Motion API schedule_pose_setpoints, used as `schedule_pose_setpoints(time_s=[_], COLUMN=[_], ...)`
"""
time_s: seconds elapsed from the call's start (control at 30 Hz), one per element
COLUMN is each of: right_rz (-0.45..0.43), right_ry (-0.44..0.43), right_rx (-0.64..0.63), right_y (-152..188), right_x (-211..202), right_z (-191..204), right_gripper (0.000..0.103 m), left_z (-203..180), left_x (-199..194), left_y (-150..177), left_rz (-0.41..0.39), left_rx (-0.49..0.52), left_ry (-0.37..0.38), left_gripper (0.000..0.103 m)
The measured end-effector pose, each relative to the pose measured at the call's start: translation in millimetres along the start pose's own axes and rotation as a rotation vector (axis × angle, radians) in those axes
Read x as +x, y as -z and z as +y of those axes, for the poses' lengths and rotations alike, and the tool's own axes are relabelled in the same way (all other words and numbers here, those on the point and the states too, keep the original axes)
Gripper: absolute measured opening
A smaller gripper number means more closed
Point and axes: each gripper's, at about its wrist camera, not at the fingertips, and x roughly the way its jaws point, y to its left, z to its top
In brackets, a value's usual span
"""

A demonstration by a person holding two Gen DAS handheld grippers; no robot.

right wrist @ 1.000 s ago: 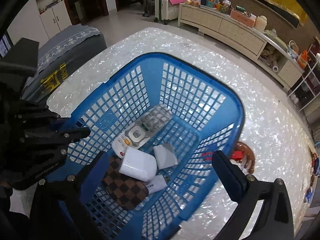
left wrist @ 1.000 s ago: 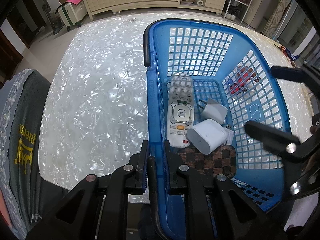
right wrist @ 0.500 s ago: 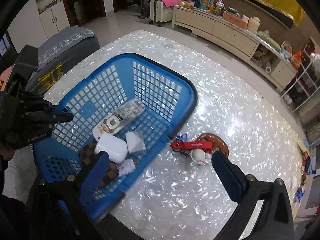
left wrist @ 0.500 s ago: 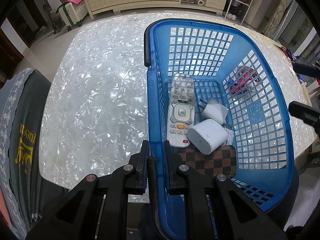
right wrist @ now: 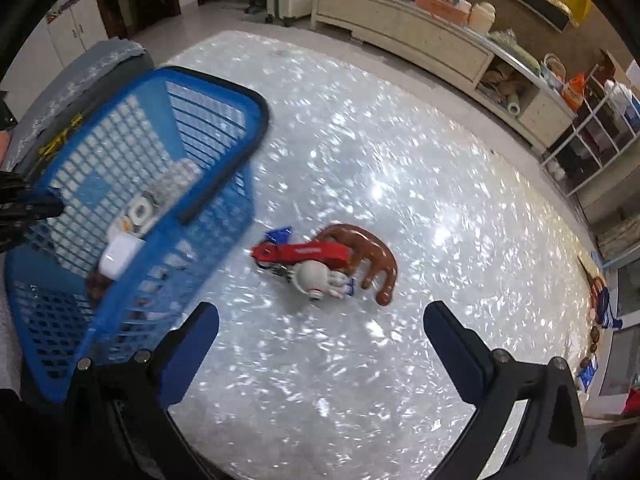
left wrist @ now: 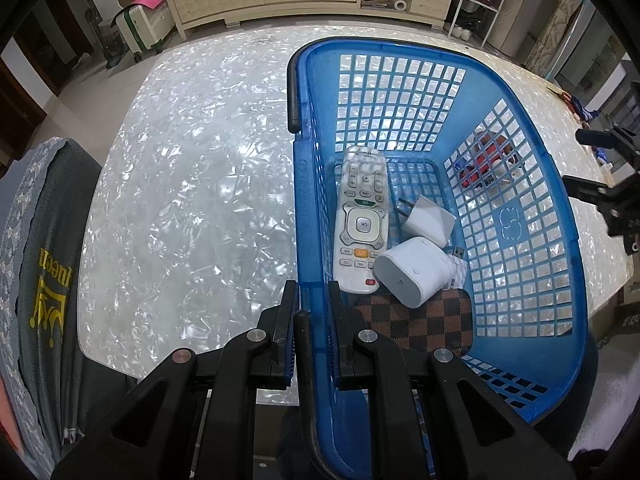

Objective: Organize rigid objects
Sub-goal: 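Move the right gripper back to the astronaut figure keychain, then close the right gripper on the astronaut figure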

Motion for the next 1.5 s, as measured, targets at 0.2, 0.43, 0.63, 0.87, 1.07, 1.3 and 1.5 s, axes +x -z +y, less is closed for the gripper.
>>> schedule_pose_setpoints(time_s=[0.2,0.43,0.63,0.87,1.07,1.3,1.5], right_rz=[0.032,0.026,0.052,0.057,0.038,0.043,0.014], right_ry=[-0.025,-0.079,-0.094,-0.084,-0.083,-0.058,-0.067], right_rx=[0.086,0.154,0.179,0.19,0.208,0.122,0.108], right_y=[7,9,8,3,-6,-7,-9], right_x=[28,60,86,105,111,118,118], right_z=[-22,-33,-35,-36,-37,-14,-8], right_gripper=[0.103,0.103,0.102,0.09,0.09,0.067,0.057], left_z=[0,1,1,1,1,1,0], left_x=[0,0,0,1,1,1,1], left_y=[0,1,1,1,1,1,1], left_rz=[0.0,0.001,0.002,0.002,0.002,0.002,0.001], left_rx=[0.001,0.0,-0.001,-0.002,-0.001,-0.002,-0.002], left_ry=[-0.001,0.002,0.01,0.01,0.01,0.011,0.01], left_gripper=[0.015,0.015,0.015,0.015,0.015,0.015,0.015])
